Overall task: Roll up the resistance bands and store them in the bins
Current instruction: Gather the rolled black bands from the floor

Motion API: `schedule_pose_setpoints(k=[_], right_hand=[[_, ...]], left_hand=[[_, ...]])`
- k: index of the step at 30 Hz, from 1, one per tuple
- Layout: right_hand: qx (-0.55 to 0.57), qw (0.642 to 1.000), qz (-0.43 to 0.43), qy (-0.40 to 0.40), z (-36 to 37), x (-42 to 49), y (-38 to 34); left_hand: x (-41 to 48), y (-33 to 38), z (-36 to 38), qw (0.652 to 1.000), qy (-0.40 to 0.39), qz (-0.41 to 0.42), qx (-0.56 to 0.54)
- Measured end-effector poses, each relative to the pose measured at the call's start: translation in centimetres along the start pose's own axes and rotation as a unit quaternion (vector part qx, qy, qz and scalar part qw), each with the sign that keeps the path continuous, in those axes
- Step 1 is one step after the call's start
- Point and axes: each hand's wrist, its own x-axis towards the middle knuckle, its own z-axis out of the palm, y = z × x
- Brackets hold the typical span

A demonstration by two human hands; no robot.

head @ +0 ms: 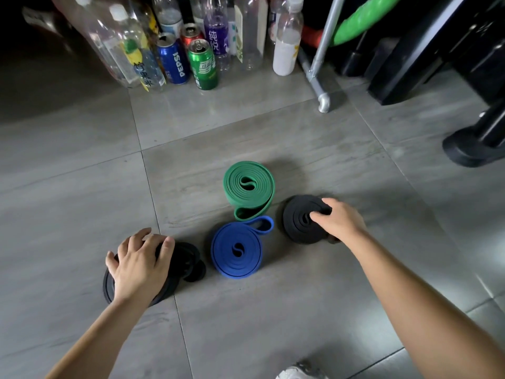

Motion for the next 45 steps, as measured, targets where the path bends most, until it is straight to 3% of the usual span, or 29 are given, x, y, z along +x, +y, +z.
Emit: schedule_pose_setpoints(k=[6,11,15,18,21,25,29,34,37,42,45], right_hand=[[-0.005,0.998,0.061,0.002,0.3,0.2,-1.2],[-0.002,0.998,0.052,0.036,-0.8,-0.8,-0.9],[0.126,0.989,0.014,0.076,-2.0,-3.4,-3.5],[0.263,0.962,-0.076,-0.005,-0.9,-5.8,-9.4],[0.226,0.954,-0.175,-0.093,1.6,-8.4,-15.8],[0.134,0.941,-0.272,-0.153,4.2,-10.2,-22.0],[0.091,0.937,-0.286,-0.178,5.4,-11.1,-24.5],[-0.063,0.92,-0.357,-0.148,8.4,-13.3,-25.1],[-0.086,0.925,-0.348,-0.124,9.1,-13.3,-25.0],[-0.119,0.905,-0.382,-0.144,9.4,-11.6,-24.8],[-0.163,0.875,-0.436,-0.133,8.9,-10.3,-25.9]], left_hand=[[-0.4,-1.3,-1.1,0.998,-0.028,0.061,0.007],[0.3,-0.9,-1.4,0.993,-0.097,0.054,-0.045],[0.7,-1.2,-1.9,0.988,-0.125,0.029,-0.091],[1.6,-0.9,-2.9,0.977,-0.174,-0.004,-0.126],[2.5,-0.9,-4.2,0.956,-0.221,-0.047,-0.187],[3.6,-2.0,-5.5,0.88,-0.237,-0.151,-0.383],[5.6,-3.7,-6.7,0.738,-0.315,-0.227,-0.553],[6.4,-6.5,-6.4,0.69,-0.348,-0.214,-0.597],[5.2,-7.4,-5.8,0.698,-0.296,-0.202,-0.619],[0.4,-7.3,-3.8,0.804,-0.139,-0.153,-0.558],[-0.1,-6.2,-3.5,0.852,-0.113,-0.113,-0.499]])
